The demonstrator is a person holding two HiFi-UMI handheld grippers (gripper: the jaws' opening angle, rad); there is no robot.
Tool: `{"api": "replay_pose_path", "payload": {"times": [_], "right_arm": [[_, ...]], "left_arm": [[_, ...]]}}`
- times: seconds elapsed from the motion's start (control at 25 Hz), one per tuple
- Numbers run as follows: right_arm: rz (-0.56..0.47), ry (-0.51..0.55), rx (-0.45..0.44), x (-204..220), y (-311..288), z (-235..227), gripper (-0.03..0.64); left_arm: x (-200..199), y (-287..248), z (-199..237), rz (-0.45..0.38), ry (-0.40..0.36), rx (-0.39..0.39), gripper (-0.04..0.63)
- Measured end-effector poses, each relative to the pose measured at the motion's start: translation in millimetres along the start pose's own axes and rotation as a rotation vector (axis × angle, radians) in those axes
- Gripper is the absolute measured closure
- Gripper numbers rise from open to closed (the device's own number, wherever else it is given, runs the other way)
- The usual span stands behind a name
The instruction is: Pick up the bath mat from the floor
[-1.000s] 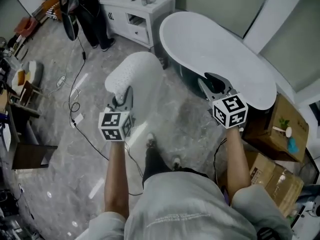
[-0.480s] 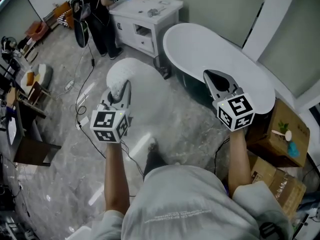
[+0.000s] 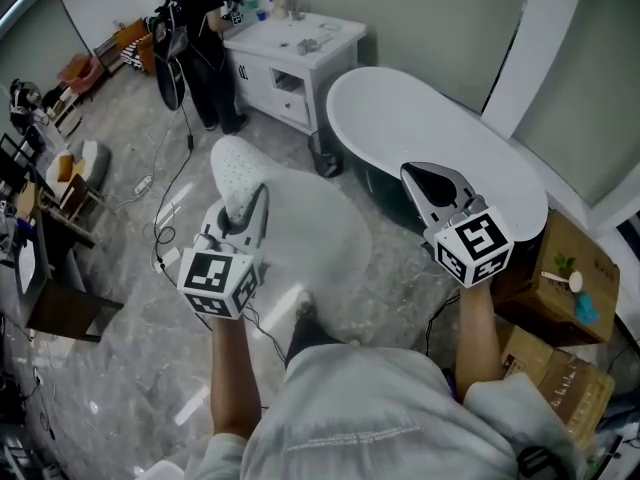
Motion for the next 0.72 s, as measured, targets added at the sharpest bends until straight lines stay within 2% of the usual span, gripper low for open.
{"api": "replay_pose_path", "payload": {"times": [0.36,0.72], "right_arm": [[0.033,0.02,0.017,8,-1,4,0.603],[0.042,0.01,0.037,13,-7,3,0.603]], "left_arm": [[0,-8,-8,0.004,-0.019,0.052,0.563],[3,-17,-6,0.042,-0.031,0.078,0.563]]}}
Point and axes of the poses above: the fingertips, and each gripper's own axes: y backward along the fingers, z to its left, x out of its underside, the point moved 10 cm from there along y, backward along the fingers, and after that the axes turned 15 degrees about x, right-handed, at the moved point
